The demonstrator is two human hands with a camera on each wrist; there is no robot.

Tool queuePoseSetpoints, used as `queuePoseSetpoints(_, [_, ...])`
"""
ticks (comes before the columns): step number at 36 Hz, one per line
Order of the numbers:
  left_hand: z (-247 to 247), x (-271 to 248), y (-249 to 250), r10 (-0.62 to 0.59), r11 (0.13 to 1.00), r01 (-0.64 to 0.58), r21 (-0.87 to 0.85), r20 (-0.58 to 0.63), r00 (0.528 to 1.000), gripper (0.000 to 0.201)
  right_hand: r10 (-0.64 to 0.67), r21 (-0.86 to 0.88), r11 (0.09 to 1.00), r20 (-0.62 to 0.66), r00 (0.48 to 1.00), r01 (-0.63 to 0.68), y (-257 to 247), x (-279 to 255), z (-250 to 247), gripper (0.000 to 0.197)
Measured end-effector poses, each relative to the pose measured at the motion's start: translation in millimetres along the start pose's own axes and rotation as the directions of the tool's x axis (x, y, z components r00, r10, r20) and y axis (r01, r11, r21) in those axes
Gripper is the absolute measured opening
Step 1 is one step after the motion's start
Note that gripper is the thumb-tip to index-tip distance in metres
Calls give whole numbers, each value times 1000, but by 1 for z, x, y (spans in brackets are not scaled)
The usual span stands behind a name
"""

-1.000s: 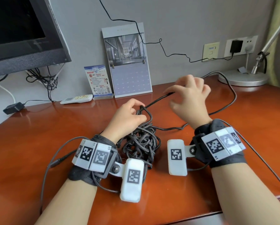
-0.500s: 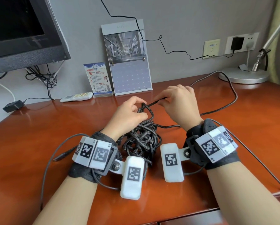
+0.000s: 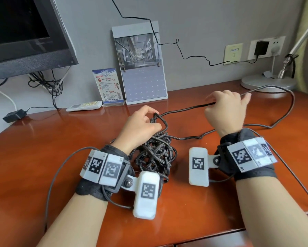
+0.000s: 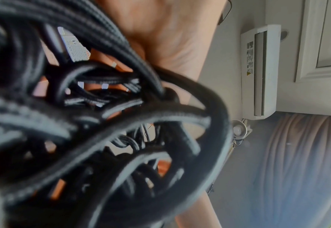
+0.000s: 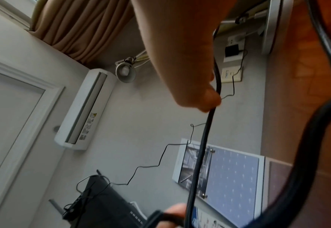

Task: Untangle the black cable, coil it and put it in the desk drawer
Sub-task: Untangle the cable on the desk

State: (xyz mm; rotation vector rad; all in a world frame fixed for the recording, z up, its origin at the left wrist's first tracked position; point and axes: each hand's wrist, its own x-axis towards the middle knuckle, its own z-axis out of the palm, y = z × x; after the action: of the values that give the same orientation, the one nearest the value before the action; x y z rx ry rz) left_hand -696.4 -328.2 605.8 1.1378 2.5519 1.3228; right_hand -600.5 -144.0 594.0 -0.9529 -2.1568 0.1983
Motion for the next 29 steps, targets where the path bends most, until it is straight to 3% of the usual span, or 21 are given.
queuePoseSetpoints(2, [0,0,0,2,1000,-2,-5,6,1000,29,-159,67,986,65,985,155,-8,-1,1,36])
queuePoseSetpoints(5, [0,0,-1,-3,1000,3,-16,12,1000,29,-377,234,916,229,897,325,-20,-7,4,44])
queuePoseSetpoints(8, [1,0,0,-2,1000,2,-25,22,1000,29,-483,320,867,352,802,382,-31,-14,9,51])
queuePoseSetpoints(10, [1,-1,1,0,1000,0,-25,24,1000,28,-503,331,856,363,785,396,-35,-17,12,49])
queuePoseSetpoints(13, [0,-2,2,3,1000,-3,-17,37,999,28,-506,352,847,301,808,399,-36,-18,15,35])
queuePoseSetpoints(17, [-1,-2,2,7,1000,-7,2,50,999,29,-425,430,852,239,873,298,-36,-20,12,20])
queuePoseSetpoints(24, [-2,-2,1,28,1000,-28,-3,24,999,30,-356,304,899,91,930,315,-35,-16,9,21])
queuePoseSetpoints(29, [-4,-1,-1,11,1000,-10,5,-55,998,31,-139,278,946,-123,983,168,-22,-6,4,24])
